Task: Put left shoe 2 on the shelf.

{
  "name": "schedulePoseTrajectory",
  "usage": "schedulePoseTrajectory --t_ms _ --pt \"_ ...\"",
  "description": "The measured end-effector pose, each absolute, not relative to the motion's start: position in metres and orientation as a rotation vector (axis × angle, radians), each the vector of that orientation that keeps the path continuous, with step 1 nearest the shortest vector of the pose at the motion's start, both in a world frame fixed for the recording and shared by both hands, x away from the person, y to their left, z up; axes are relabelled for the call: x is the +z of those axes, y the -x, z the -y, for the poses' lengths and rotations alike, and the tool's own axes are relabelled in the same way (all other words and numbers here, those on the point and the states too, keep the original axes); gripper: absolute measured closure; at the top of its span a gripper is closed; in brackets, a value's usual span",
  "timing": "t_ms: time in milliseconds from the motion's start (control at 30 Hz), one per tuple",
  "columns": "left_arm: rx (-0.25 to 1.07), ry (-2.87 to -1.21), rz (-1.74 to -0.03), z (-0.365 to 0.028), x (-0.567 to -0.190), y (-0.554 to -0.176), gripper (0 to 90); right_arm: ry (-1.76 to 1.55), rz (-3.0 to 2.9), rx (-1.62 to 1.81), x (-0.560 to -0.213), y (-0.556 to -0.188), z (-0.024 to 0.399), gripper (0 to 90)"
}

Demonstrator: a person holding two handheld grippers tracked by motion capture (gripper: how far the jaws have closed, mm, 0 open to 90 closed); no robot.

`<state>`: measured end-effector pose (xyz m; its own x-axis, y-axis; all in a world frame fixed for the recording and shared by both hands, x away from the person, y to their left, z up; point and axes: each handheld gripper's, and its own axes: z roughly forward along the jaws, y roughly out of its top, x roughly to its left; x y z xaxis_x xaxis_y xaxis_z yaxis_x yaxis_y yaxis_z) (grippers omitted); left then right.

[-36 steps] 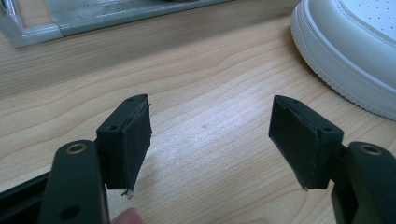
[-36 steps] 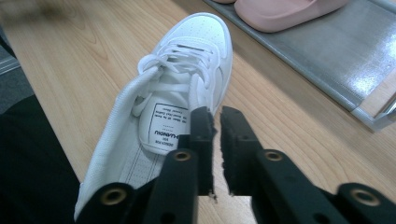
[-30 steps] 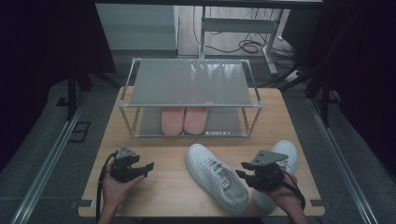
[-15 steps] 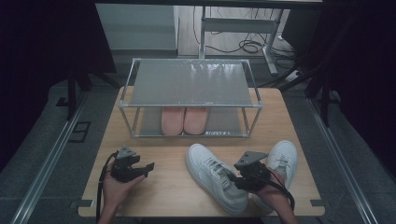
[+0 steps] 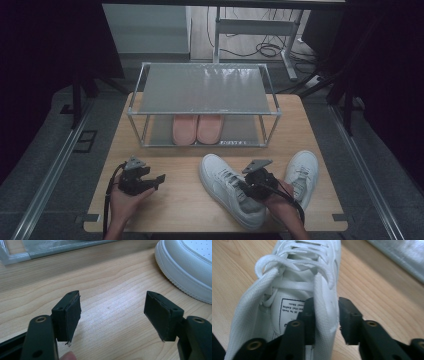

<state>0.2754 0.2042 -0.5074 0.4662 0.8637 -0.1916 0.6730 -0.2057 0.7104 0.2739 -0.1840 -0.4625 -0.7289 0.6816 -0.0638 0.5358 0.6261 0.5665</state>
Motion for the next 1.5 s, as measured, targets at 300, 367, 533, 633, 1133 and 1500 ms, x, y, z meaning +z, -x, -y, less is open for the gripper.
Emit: schedulePoseTrajectory --t_ms 300,367,533,633,1133,1500 --pt "0.321 -1.958 -1.277 -0.204 -0.508 -0.276 30.2 -1.029 -2.558 0.768 -0.463 -0.274 0.183 78.7" --pt "0.320 -1.957 -1.279 -0.204 -0.508 -0.276 30.2 -1.028 -2.548 0.769 -0.463 -0.274 0.183 79.1" --pt "0.318 -1.955 -1.282 -0.204 -0.508 -0.276 30.2 -1.029 -2.524 0.817 -0.460 -0.272 0.182 80.1" --pt "0.321 -1.953 -1.283 -0.205 -0.508 -0.275 30.3 -1.023 -2.514 0.852 -0.457 -0.271 0.181 80.5" --pt "0.323 -1.953 -1.283 -0.206 -0.507 -0.275 30.3 -1.015 -2.468 1.059 -0.448 -0.269 0.187 81.2" --pt "0.323 -1.959 -1.284 -0.205 -0.508 -0.276 30.4 -1.030 -2.429 1.258 -0.436 -0.270 0.201 81.3"
